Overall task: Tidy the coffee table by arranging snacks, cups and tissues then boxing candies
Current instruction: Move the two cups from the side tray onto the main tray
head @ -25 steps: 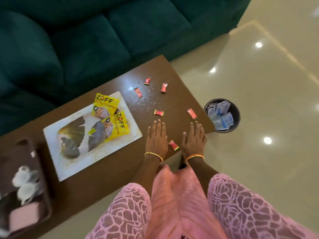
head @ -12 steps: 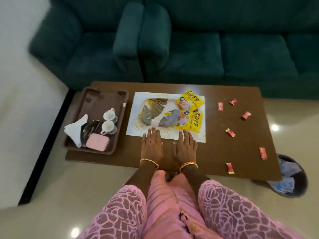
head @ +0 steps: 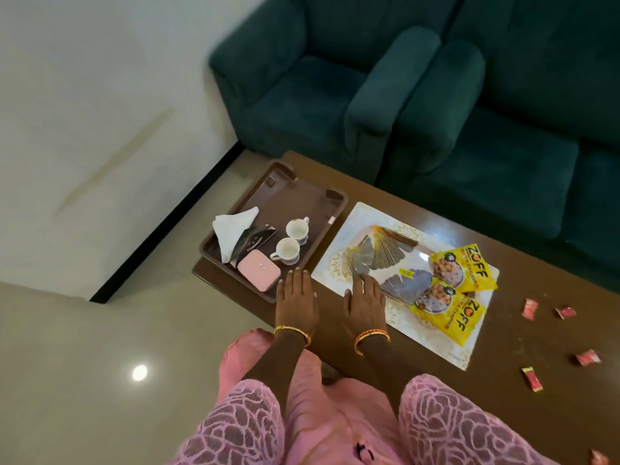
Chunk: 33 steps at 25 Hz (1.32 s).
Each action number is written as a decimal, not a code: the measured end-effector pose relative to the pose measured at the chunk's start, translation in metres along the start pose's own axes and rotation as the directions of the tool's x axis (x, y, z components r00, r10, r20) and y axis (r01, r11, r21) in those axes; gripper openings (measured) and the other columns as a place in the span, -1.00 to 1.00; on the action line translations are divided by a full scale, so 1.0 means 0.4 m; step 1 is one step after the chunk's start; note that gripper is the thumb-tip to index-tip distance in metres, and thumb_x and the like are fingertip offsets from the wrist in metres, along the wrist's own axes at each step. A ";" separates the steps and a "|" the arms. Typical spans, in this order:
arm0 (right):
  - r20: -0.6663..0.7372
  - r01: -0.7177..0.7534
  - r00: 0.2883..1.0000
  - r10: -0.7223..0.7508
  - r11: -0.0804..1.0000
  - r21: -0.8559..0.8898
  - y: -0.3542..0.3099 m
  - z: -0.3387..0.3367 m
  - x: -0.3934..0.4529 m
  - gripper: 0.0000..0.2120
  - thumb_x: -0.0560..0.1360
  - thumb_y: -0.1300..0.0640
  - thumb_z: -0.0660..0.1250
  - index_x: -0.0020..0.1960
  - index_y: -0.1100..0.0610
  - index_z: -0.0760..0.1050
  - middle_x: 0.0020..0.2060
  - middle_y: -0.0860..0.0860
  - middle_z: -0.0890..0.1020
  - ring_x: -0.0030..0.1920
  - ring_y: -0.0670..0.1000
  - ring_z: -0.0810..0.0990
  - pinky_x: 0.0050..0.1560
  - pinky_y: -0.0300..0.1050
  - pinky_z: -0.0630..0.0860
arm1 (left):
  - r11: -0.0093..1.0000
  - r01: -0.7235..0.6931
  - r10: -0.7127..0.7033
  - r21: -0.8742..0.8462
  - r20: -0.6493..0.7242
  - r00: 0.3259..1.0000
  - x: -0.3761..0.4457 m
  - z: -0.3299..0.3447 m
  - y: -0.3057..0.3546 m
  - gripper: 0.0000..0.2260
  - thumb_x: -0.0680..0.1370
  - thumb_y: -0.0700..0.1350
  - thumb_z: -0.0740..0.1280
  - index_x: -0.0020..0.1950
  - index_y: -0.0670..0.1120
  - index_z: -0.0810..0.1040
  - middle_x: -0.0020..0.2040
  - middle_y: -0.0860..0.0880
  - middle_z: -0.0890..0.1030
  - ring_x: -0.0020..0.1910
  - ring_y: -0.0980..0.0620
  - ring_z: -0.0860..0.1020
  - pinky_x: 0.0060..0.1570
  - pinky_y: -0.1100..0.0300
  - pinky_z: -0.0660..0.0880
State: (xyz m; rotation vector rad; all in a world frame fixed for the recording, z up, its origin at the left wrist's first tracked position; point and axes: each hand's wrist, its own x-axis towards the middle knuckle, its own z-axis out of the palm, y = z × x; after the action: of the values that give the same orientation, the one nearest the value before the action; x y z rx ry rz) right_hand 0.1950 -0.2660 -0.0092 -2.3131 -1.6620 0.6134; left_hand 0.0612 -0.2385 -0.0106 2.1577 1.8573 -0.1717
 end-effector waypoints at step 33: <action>0.310 -0.313 0.897 0.316 0.948 -0.062 -0.302 0.205 0.649 -0.75 0.50 0.21 0.24 0.13 0.24 0.55 0.07 0.26 0.63 0.08 0.28 0.59 0.12 0.10 0.54 | 0.868 0.387 -0.110 -0.311 0.640 0.761 0.527 -0.009 -0.283 -0.72 0.57 -0.08 0.22 0.17 -0.23 0.51 0.14 -0.20 0.61 0.13 -0.13 0.56 0.11 0.06 0.48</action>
State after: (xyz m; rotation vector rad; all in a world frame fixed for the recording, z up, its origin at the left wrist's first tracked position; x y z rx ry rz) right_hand 0.1251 0.0139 -0.0836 -2.6269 -1.4109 1.0976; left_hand -0.0161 -0.0234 -0.0809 1.3228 1.5954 -0.4166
